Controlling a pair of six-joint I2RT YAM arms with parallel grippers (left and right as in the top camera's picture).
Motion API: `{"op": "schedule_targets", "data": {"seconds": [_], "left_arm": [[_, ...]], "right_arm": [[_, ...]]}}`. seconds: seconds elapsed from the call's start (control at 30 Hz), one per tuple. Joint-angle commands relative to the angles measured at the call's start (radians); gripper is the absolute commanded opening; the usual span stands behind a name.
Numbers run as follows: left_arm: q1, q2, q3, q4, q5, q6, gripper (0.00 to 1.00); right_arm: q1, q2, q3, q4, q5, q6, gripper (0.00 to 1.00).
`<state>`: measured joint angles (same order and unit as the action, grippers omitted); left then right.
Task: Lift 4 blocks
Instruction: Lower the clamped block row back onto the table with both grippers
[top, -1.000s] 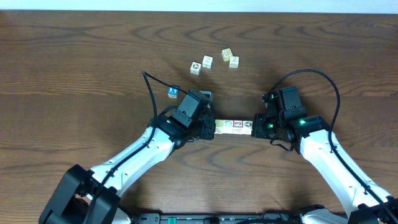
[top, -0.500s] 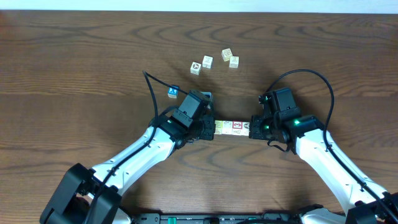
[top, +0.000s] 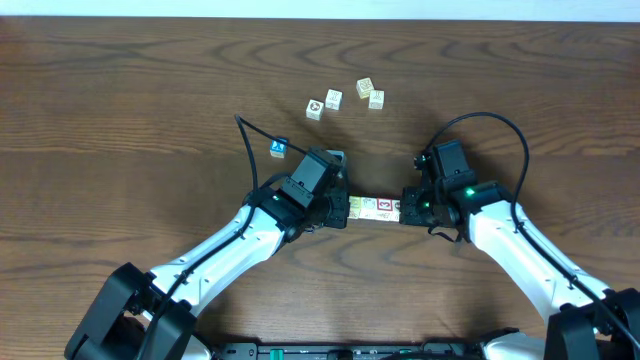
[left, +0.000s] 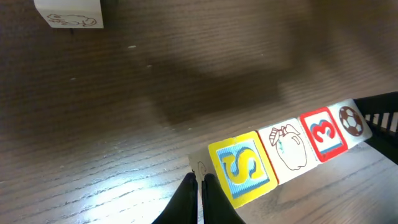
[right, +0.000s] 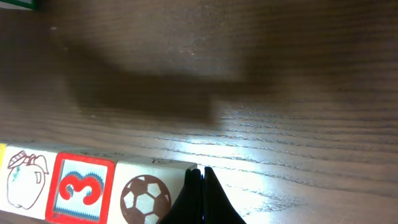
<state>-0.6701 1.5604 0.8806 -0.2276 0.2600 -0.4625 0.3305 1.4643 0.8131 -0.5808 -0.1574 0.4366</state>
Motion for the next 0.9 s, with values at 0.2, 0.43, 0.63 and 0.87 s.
{"op": "schedule_targets", "data": {"seconds": [0.2, 0.43, 0.63, 0.87], "left_arm": [[-0.030, 0.017, -0.002, 0.021, 0.090, 0.017, 0.07], [-0.030, 0.036, -0.002, 0.027, 0.087, 0.017, 0.07], [-0.030, 0.060, -0.002, 0.031, 0.087, 0.016, 0.07], [-0.030, 0.061, -0.002, 0.035, 0.087, 0.017, 0.08]], "right_arm": [[0.039, 0.001, 0.035, 0.027, -0.138, -0.003, 0.01], [0.039, 0.002, 0.035, 0.028, -0.134, -0.003, 0.01], [0.039, 0.002, 0.035, 0.028, -0.131, -0.003, 0.01], [0.044, 0.003, 0.033, 0.029, -0.121, -0.003, 0.01]]}}
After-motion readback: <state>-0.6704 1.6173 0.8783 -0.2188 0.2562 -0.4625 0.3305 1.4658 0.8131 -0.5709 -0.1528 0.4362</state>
